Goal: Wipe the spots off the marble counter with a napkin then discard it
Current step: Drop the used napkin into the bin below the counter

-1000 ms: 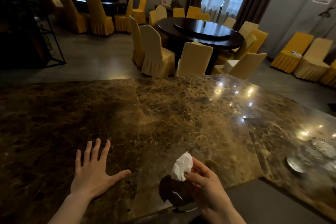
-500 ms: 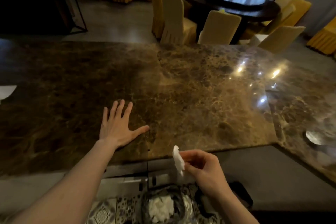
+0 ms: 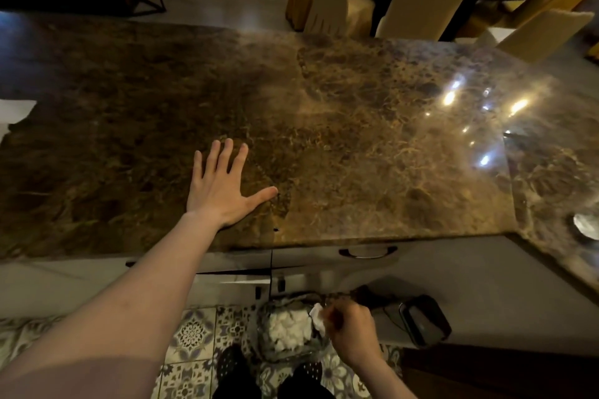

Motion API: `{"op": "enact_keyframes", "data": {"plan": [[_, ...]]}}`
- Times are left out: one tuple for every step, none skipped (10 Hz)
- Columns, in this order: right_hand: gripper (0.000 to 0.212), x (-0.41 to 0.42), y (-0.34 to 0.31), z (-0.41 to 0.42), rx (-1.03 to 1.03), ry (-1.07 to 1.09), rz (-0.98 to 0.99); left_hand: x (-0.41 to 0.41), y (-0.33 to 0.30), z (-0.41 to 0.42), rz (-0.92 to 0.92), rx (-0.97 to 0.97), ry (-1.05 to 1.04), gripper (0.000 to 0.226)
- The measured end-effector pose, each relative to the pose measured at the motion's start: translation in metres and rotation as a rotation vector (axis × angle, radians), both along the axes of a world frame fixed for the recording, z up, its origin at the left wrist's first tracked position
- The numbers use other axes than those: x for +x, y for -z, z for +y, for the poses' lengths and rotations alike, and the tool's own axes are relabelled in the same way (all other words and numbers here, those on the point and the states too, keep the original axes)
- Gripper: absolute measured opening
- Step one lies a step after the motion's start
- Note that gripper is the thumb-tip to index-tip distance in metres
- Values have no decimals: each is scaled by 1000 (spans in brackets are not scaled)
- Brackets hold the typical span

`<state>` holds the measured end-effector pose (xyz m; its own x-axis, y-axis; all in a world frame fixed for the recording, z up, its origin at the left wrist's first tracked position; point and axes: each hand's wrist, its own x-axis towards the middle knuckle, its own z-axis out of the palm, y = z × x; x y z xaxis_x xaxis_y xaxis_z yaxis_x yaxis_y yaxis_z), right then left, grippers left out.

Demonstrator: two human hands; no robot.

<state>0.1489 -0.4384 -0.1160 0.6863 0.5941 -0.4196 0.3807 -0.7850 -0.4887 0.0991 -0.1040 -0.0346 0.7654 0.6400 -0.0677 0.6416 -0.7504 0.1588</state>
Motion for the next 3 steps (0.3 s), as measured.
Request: {"op": "enact_keyframes", "data": {"plan": [[33,-4,4,8,-23,-12,-1,0,0,1,8,1,-10,124],[30,-11,10,15,-25,-25,11,0,-4,-2,23,-3,-8,121],[27,-15,17,17,-26,-32,51,1,-5,-3,24,-3,-5,122]]}}
